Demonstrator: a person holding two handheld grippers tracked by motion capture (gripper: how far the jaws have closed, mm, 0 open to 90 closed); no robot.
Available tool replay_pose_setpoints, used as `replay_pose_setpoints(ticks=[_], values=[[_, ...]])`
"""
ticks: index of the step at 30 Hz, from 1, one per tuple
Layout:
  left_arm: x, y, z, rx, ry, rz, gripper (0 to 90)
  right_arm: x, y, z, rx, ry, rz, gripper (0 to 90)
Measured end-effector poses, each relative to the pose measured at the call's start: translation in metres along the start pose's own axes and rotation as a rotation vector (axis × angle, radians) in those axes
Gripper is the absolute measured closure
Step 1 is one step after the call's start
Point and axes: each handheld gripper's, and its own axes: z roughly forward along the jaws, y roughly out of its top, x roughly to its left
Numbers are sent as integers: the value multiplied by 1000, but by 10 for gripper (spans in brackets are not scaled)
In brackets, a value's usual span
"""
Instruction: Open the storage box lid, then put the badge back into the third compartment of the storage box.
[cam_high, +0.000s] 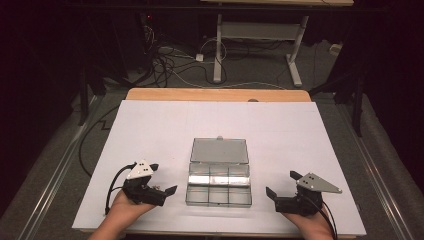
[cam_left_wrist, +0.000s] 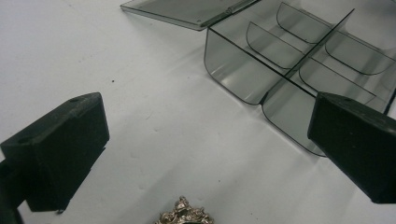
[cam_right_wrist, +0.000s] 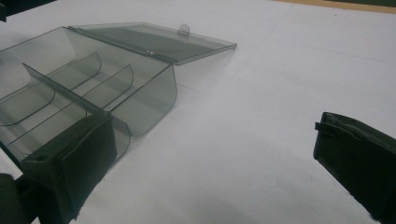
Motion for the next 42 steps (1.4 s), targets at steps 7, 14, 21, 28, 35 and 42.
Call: replay_pose_setpoints(ticks=[7,14,21,28,35,42], values=[[6,-2,-13,-13,26,10,0,-2,-1,6,14,4,-2,6],[14,-9,-23,-24,33,-20,0,-1,-1,7,15,3,7,6],[20,-17,-29,-1,42,-6,0,-2,0,5,14,2,5,6],[27,-34,-44,6,78,-38,0,-4,-6,-6,14,3,16,6],[28,-43,-53,-4,89,-82,56,0,-5,0,18,30,10,6],[23,-41,-40,55,77,-61,100,-1,-4,8,36,46,4,6]])
